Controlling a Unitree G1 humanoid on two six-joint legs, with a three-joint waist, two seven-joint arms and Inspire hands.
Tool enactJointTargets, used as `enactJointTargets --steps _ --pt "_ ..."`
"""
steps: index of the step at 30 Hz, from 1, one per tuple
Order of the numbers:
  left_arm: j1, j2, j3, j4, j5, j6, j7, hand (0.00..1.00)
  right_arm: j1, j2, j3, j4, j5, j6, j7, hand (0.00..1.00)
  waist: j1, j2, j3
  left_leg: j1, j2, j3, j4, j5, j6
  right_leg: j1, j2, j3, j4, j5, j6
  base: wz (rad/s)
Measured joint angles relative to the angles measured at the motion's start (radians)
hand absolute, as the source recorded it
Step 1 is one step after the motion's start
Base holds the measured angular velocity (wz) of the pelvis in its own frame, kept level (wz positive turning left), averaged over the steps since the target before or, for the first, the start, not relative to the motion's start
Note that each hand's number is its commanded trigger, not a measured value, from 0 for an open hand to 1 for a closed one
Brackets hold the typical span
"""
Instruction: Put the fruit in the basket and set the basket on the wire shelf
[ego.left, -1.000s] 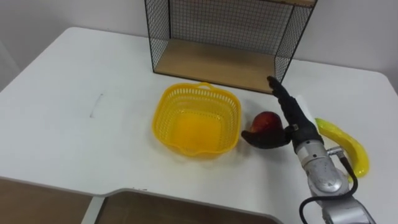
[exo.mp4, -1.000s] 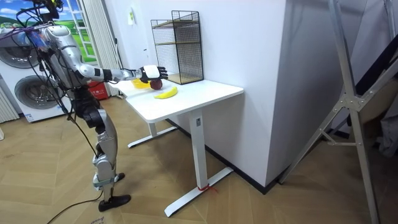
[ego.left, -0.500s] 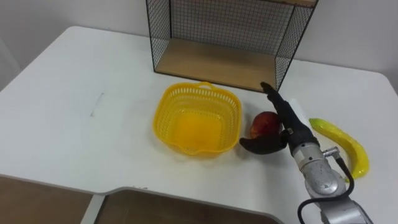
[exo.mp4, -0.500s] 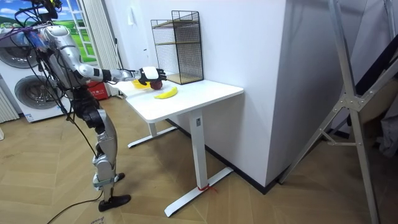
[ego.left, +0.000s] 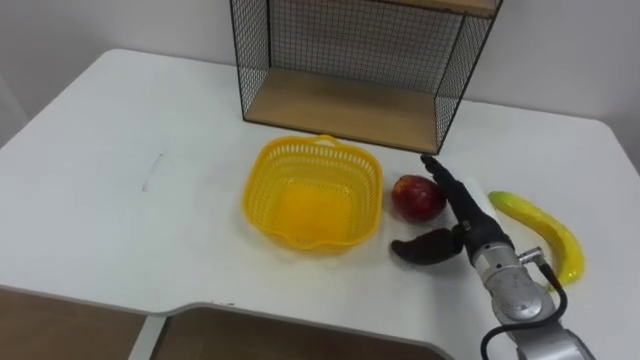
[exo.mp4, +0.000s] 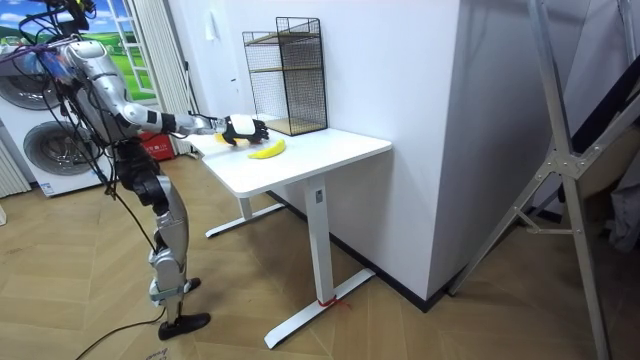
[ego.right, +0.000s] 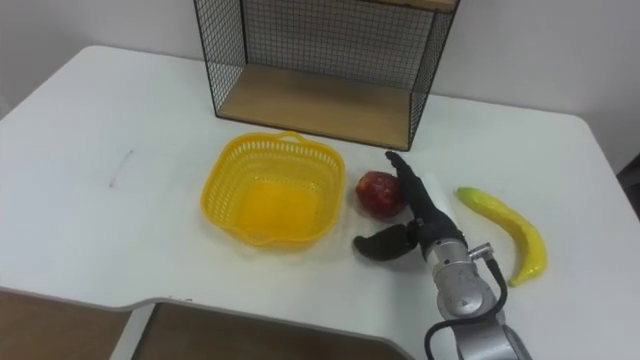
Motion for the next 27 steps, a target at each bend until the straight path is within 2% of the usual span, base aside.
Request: enactJointTargets --steps 4,5,6,21,27 --pt "0.001 -0.001 -0.001 0.001 0.0 0.002 -0.02 0.0 -0.003 0.01 -0.019 0.034 0.006 -0.008 0.008 0.0 -0.002 -0.001 -0.0005 0.001 0.0 0.0 0.001 0.0 0.0 0.001 0.0 0.0 0.0 0.0 0.0 0.0" --pt "0.001 -0.001 -0.001 0.001 0.0 0.002 -0.025 0.0 -0.003 0.012 -0.019 0.037 0.006 -0.01 0.009 0.6 -0.002 -0.001 -0.0004 0.001 0.0 0.0 0.001 0.0 0.0 0.001 0.0 0.0 0.0 0.0 0.0 0.0" --pt "0.002 -0.001 -0.001 0.001 0.0 0.002 -0.026 0.0 -0.003 0.012 -0.019 0.038 0.006 -0.01 0.01 0.99 -0.002 -0.002 -0.0004 0.001 0.0 0.0 0.001 0.0 0.0 0.002 0.0 0.0 0.001 0.0 0.0 0.0" --pt "0.0 -0.001 -0.002 -0.001 0.01 0.005 -0.042 0.0 -0.024 0.012 -0.064 0.05 -0.031 -0.007 -0.016 1.0 -0.003 -0.002 0.0004 0.002 0.002 0.001 -0.003 0.0 0.0 0.0 0.001 -0.004 -0.001 0.0 0.0 0.0" --pt "-0.007 -0.001 -0.001 -0.002 0.011 0.005 -0.038 0.0 -0.022 0.026 -0.063 0.048 -0.026 -0.004 -0.015 1.0 -0.005 -0.001 0.0006 0.003 0.001 0.0 -0.006 0.0 0.0 0.0 0.001 -0.004 -0.002 0.0 0.0 0.0"
